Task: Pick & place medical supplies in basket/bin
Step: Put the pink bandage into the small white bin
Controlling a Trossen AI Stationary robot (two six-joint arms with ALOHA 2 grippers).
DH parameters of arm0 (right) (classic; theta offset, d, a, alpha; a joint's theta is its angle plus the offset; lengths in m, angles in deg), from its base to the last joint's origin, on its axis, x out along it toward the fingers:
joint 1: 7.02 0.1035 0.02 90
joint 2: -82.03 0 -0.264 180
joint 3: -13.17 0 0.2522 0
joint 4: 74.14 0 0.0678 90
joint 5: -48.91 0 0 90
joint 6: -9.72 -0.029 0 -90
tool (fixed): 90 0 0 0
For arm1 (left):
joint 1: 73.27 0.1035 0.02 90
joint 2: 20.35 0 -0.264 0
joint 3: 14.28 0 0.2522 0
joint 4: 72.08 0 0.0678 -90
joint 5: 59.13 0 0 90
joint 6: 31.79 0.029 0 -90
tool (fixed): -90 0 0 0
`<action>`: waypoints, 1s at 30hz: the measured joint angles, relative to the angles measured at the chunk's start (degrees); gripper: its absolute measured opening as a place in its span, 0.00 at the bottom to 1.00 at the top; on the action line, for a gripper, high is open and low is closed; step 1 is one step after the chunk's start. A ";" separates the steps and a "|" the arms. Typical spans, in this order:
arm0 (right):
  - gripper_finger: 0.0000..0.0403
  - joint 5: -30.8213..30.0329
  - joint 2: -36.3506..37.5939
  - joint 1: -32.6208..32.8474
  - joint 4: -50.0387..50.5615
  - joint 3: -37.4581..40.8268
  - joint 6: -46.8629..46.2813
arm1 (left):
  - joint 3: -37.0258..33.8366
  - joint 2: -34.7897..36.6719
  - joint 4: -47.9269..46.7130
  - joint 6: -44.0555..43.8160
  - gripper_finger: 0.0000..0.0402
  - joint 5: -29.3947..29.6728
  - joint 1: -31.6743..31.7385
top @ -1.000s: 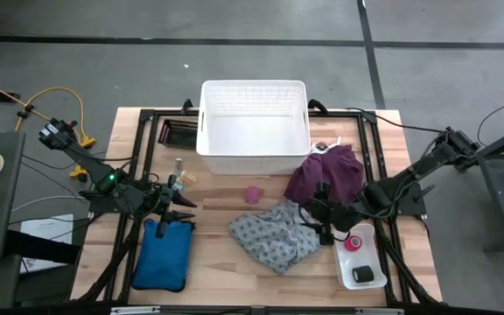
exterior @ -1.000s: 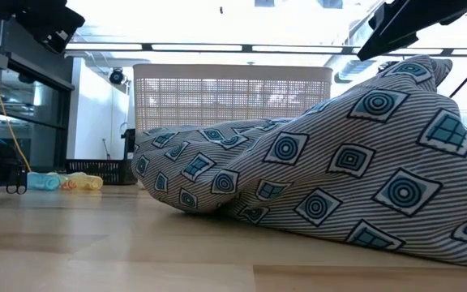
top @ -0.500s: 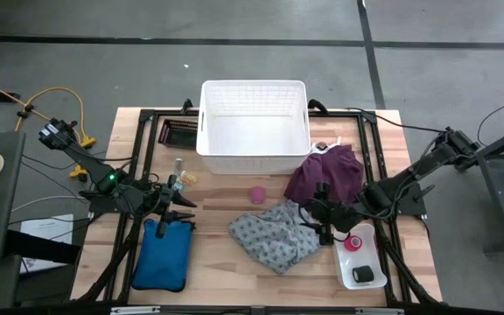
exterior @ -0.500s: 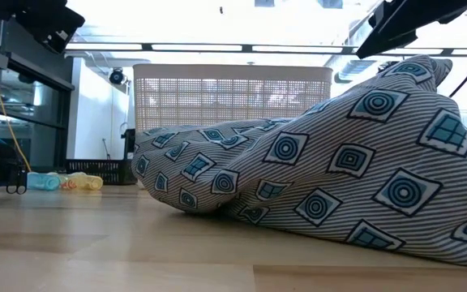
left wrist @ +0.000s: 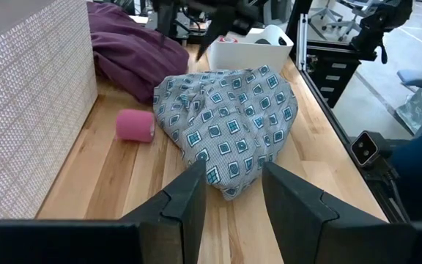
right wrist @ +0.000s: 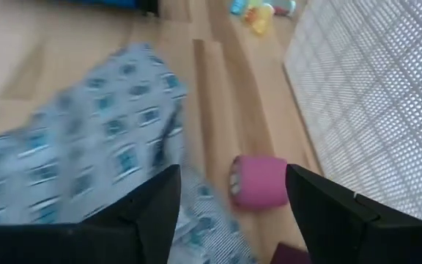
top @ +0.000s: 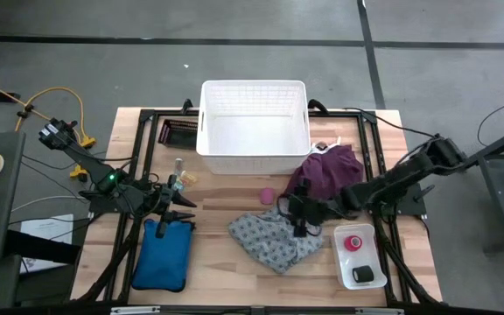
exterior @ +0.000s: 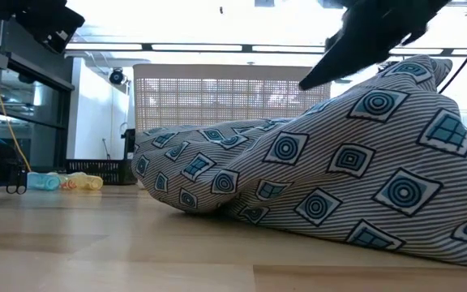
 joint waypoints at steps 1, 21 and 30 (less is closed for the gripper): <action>0.58 0.00 -1.10 -1.06 -1.21 0.00 0.89 | 0.00 0.01 0.00 0.00 0.32 0.00 0.02; 0.58 12.94 -13.21 -12.40 -19.76 0.02 5.73 | 0.00 0.01 0.05 -0.01 0.32 0.00 0.01; 0.63 12.35 -13.23 -13.12 -20.44 0.02 5.67 | 0.00 0.02 0.15 0.00 0.32 0.00 0.01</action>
